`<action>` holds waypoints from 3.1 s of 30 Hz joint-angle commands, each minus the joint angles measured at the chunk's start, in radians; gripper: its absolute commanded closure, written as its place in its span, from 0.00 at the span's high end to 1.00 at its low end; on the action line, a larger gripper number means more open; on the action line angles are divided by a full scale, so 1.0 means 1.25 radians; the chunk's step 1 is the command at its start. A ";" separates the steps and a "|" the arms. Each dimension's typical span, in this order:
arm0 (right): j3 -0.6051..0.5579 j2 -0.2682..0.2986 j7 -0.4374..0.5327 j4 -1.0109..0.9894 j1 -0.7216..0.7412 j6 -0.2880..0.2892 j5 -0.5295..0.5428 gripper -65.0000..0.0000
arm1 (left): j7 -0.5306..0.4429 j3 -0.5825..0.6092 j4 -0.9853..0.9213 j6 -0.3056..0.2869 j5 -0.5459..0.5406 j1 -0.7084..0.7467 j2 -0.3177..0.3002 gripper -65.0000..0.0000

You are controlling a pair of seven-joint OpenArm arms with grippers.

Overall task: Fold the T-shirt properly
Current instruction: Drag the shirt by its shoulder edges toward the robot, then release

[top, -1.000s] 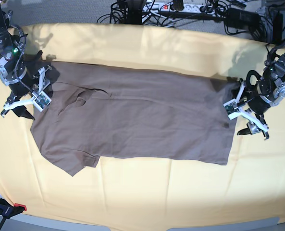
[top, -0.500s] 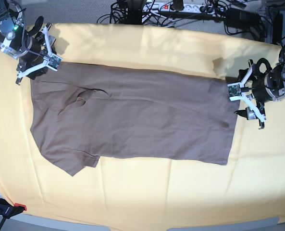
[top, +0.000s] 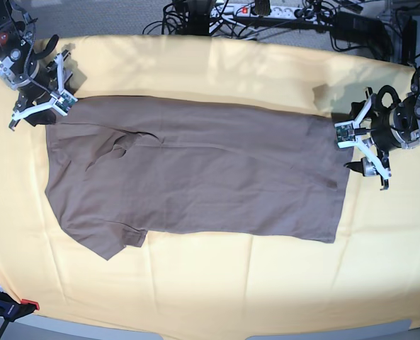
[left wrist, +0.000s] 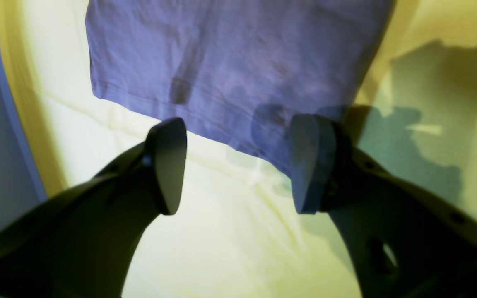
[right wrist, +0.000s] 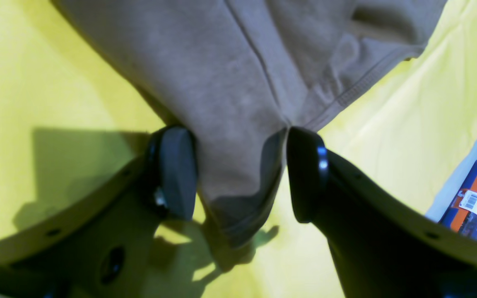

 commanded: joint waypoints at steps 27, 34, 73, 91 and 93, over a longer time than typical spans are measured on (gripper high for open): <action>0.004 0.012 -0.040 0.001 0.000 -0.006 -0.003 0.19 | -0.035 -0.010 -0.049 -0.181 0.027 0.024 -0.018 0.57; 0.004 0.012 -0.040 0.001 0.000 -0.006 0.007 0.19 | -0.190 -0.010 -0.149 -0.168 0.127 0.024 -0.009 0.57; 0.004 0.012 -0.053 0.001 0.012 -0.019 0.017 0.00 | -0.181 -0.010 -0.203 -0.137 0.078 -0.045 0.070 0.00; 0.004 0.177 -0.229 0.058 0.022 0.081 0.186 0.00 | -0.182 -0.010 -0.053 -0.181 -0.044 -0.018 -0.103 0.00; 0.004 0.187 -0.262 0.058 0.022 0.096 0.227 0.00 | -0.182 -0.010 -0.028 -0.181 -0.042 0.017 -0.126 0.00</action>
